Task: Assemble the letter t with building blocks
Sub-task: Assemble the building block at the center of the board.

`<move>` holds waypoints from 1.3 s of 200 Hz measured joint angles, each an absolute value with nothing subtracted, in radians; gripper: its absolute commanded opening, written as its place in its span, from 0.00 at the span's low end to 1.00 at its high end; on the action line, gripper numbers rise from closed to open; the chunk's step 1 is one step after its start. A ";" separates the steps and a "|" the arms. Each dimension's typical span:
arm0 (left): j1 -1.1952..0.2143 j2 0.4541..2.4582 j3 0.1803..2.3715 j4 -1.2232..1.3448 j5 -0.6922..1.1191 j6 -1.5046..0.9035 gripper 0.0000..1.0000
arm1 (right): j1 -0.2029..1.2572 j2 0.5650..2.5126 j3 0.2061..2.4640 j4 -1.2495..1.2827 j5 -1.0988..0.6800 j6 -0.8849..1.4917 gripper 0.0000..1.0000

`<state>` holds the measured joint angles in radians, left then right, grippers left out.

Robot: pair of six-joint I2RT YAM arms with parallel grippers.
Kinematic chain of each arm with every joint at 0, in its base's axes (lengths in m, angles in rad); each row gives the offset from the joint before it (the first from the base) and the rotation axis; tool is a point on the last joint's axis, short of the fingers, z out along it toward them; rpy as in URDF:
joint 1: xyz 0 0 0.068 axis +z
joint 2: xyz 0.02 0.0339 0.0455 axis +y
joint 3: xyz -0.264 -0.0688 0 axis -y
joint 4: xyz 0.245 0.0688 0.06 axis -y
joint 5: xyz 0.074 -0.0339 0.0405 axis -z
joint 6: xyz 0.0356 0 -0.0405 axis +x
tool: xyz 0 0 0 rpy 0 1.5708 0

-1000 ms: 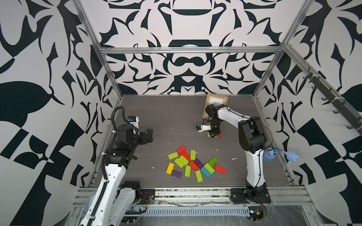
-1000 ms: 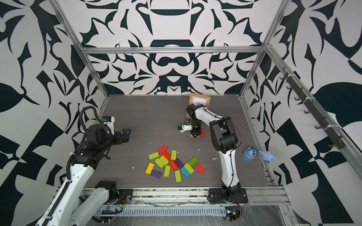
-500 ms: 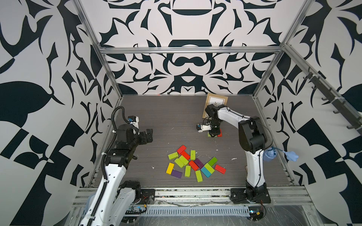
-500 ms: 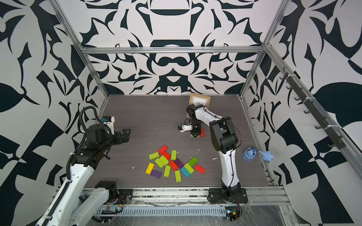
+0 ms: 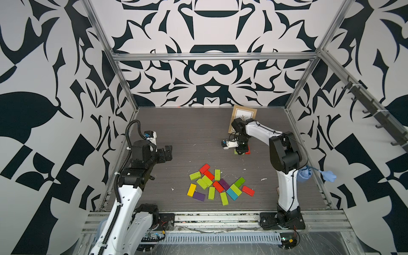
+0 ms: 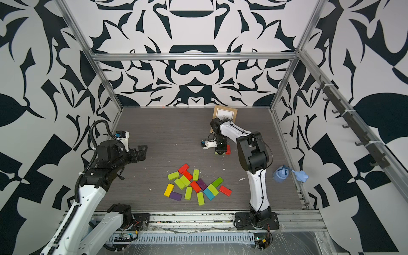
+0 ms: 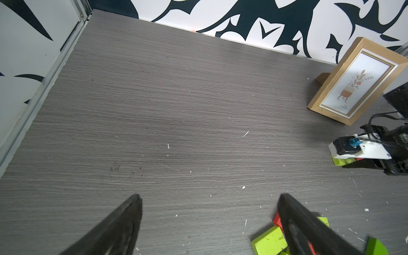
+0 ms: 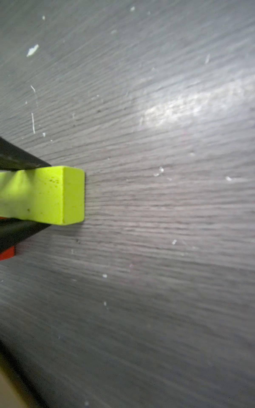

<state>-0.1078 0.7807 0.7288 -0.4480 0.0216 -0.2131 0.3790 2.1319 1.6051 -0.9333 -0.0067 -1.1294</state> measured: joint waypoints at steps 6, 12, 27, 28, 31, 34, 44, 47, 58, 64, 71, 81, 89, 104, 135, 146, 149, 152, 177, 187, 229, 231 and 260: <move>-0.108 0.781 0.729 -0.448 0.022 -0.213 1.00 | 0.379 2.130 1.603 -0.931 -0.007 -1.130 0.30; -0.108 0.781 0.729 -0.448 0.022 -0.213 1.00 | 0.379 2.128 1.599 -0.927 -0.006 -1.130 0.30; -0.108 0.781 0.729 -0.448 0.022 -0.213 1.00 | 0.379 2.123 1.593 -0.921 -0.006 -1.130 0.30; -0.108 0.781 0.729 -0.448 0.022 -0.213 1.00 | 0.379 2.123 1.592 -0.920 -0.007 -1.130 0.30; -0.108 0.781 0.729 -0.448 0.022 -0.213 1.00 | 0.379 2.123 1.592 -0.919 -0.007 -1.130 0.30; -0.108 0.781 0.729 -0.448 0.022 -0.213 1.00 | 0.379 2.123 1.591 -0.919 -0.006 -1.130 0.30; -0.108 0.781 0.729 -0.448 0.022 -0.213 1.00 | 0.379 2.122 1.589 -0.917 -0.006 -1.130 0.30; -0.108 0.781 0.729 -0.448 0.022 -0.213 1.00 | 0.379 2.121 1.589 -0.916 -0.006 -1.130 0.30; -0.108 0.781 0.729 -0.448 0.022 -0.213 1.00 | 0.379 2.121 1.589 -0.916 -0.006 -1.130 0.30; -0.108 0.781 0.729 -0.448 0.022 -0.213 1.00 | 0.379 2.121 1.588 -0.916 -0.006 -1.130 0.30; -0.108 0.781 0.729 -0.448 0.022 -0.213 1.00 | 0.379 2.121 1.588 -0.915 -0.006 -1.130 0.30; -0.108 0.781 0.729 -0.448 0.022 -0.213 1.00 | 0.379 2.121 1.588 -0.915 -0.006 -1.130 0.30; -0.108 0.781 0.729 -0.448 0.022 -0.213 1.00 | 0.379 2.121 1.588 -0.915 -0.006 -1.131 0.30; -0.108 0.781 0.729 -0.448 0.022 -0.213 1.00 | 0.379 2.121 1.588 -0.915 -0.006 -1.133 0.30; -0.108 0.781 0.729 -0.448 0.022 -0.213 1.00 | 0.379 2.121 1.588 -0.915 -0.006 -1.134 0.29; -0.108 0.781 0.729 -0.448 0.022 -0.213 1.00 | 0.379 2.119 1.586 -0.913 -0.006 -1.134 0.30; -0.108 0.781 0.729 -0.448 0.022 -0.213 1.00 | 0.379 2.119 1.584 -0.912 -0.006 -1.134 0.30; -0.108 0.781 0.729 -0.448 0.022 -0.213 1.00 | 0.379 2.117 1.583 -0.910 -0.006 -1.134 0.29; -0.108 0.781 0.729 -0.448 0.022 -0.213 1.00 | 0.377 2.114 1.578 -0.904 0.002 -1.134 0.30; -0.108 0.781 0.729 -0.448 0.022 -0.213 1.00 | 0.376 2.114 1.578 -0.902 0.004 -1.134 0.30; -0.108 0.781 0.729 -0.448 0.022 -0.213 1.00 | 0.375 2.110 1.572 -0.896 0.005 -1.137 0.32; -0.108 0.781 0.729 -0.448 0.022 -0.213 1.00 | 0.375 2.110 1.571 -0.895 0.005 -1.137 0.32; -0.108 0.781 0.729 -0.448 0.022 -0.213 1.00 | 0.374 2.108 1.568 -0.891 0.006 -1.137 0.34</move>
